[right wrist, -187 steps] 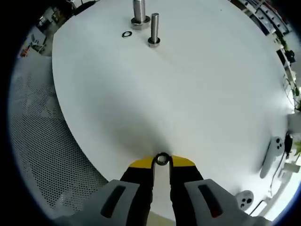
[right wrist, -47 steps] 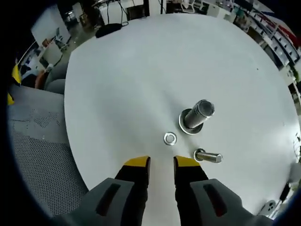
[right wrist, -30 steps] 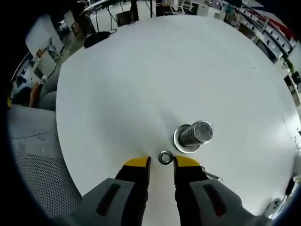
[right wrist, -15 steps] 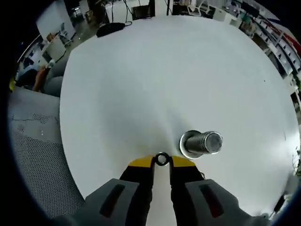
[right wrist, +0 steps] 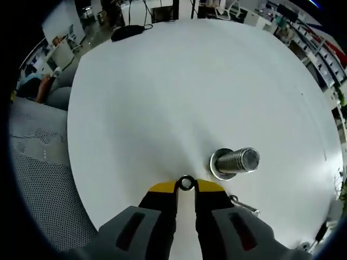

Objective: Place the washer onto the threaded stud by aligning its center hole with the stud, sliding it down to the base, and recovering from edge contact or off-axis alignment until the washer reaches the visible bottom stop.

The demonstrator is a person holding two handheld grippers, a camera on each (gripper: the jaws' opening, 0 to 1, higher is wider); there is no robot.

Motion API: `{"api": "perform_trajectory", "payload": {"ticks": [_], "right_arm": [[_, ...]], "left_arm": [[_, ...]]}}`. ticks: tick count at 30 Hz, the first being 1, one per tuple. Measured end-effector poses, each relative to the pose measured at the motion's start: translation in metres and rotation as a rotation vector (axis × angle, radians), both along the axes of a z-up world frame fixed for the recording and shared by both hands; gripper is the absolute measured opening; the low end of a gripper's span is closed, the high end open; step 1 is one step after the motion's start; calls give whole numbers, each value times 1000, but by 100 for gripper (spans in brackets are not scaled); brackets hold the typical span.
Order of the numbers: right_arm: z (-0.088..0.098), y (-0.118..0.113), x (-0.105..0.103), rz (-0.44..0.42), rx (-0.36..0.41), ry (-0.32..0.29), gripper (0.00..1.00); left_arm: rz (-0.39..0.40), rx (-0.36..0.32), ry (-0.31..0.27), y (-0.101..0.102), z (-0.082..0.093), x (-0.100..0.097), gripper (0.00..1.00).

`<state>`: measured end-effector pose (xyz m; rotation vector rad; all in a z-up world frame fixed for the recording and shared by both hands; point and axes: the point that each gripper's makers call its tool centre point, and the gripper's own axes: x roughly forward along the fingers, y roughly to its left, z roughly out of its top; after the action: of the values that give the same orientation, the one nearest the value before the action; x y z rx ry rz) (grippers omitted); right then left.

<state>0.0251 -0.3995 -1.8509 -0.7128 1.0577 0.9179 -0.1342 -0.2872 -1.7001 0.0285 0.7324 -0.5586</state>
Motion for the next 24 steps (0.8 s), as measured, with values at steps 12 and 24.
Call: {"api": "perform_trajectory", "payload": {"ticks": [12,24], "right_arm": [[32,-10,10,-34,73,-59,13],[75,-32,36,-57,85,-170,13]], "left_arm": [[-7,-1,-3,-1,0,0,11],[-14,-5,-13,-3,2,0,11]]}}
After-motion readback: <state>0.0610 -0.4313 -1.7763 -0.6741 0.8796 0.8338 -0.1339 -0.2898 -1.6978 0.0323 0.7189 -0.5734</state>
